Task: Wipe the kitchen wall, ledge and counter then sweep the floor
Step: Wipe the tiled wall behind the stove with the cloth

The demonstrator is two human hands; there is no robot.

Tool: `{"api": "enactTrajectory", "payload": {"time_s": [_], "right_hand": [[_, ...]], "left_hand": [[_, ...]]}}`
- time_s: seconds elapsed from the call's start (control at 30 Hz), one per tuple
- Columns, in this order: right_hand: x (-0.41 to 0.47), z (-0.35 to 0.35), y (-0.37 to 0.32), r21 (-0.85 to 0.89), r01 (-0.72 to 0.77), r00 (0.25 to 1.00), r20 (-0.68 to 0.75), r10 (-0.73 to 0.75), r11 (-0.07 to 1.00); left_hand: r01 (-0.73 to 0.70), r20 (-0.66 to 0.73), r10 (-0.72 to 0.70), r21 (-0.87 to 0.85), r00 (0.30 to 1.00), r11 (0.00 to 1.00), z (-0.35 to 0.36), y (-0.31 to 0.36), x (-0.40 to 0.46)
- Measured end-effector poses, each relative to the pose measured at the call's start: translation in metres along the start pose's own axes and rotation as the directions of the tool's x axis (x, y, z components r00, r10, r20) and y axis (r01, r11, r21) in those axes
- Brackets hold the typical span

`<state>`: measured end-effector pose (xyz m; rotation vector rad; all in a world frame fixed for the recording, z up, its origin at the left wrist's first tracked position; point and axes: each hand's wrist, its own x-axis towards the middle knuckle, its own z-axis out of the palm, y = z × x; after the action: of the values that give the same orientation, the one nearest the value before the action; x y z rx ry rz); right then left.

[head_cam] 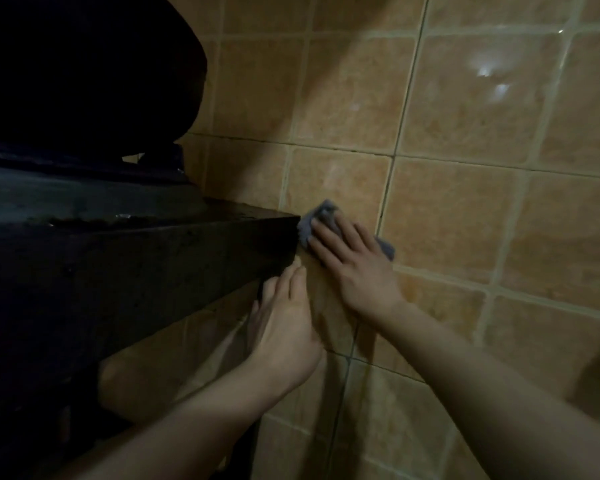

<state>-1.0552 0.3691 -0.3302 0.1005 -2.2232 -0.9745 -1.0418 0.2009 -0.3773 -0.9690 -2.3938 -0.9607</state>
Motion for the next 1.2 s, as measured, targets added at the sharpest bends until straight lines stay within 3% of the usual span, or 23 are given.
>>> {"api": "enactTrajectory", "payload": {"time_s": [0.2, 0.37, 0.43, 0.5, 0.6, 0.67, 0.73, 0.87, 1.0, 1.2], "right_hand": [[-0.017, 0.002, 0.001, -0.007, 0.153, 0.987, 0.047, -0.153, 0.988], [0.006, -0.023, 0.034, -0.040, -0.074, 0.997, -0.007, 0.074, 0.996], [0.002, -0.018, 0.024, 0.020, -0.091, 0.995, -0.024, 0.092, 0.996], [-0.013, -0.004, 0.000, 0.004, 0.042, 0.999, -0.024, -0.042, 0.999], [-0.050, 0.024, -0.033, -0.029, 0.211, 0.971, 0.122, -0.206, 0.977], [-0.065, 0.029, -0.045, -0.013, 0.270, 0.937, 0.233, -0.259, 0.963], [-0.062, 0.027, -0.036, -0.002, 0.310, 0.923, 0.240, -0.300, 0.951], [-0.032, 0.000, 0.006, 0.011, 0.049, 0.999, 0.011, -0.049, 0.999], [-0.041, 0.011, 0.004, -0.008, -0.079, 0.997, -0.006, 0.079, 0.997], [-0.105, 0.038, -0.022, -0.018, 0.263, 0.960, 0.107, -0.260, 0.965]], "left_hand": [[0.008, 0.007, -0.008, -0.043, 1.000, 0.999, 0.008, -0.013, -0.012], [-0.038, 0.001, 0.038, -0.068, 0.999, 0.997, 0.011, -0.010, -0.013], [-0.049, -0.005, 0.048, -0.029, 0.999, 0.998, 0.018, -0.012, -0.017], [-0.053, 0.002, 0.053, -0.020, 0.999, 0.998, 0.025, -0.015, -0.021], [-0.020, 0.021, 0.020, 0.002, 1.000, 1.000, 0.031, -0.020, -0.027], [-0.005, 0.019, 0.005, 0.025, 1.000, 1.000, 0.032, -0.021, -0.030], [-0.013, 0.040, 0.012, 0.030, 0.999, 0.999, 0.030, -0.021, -0.031], [-0.021, 0.042, 0.020, 0.029, 0.999, 0.999, 0.032, -0.018, -0.026], [-0.012, 0.047, 0.012, 0.008, 0.999, 1.000, 0.040, -0.016, -0.028], [0.014, 0.096, -0.013, -0.005, 0.995, 1.000, 0.050, -0.013, -0.035]]}}
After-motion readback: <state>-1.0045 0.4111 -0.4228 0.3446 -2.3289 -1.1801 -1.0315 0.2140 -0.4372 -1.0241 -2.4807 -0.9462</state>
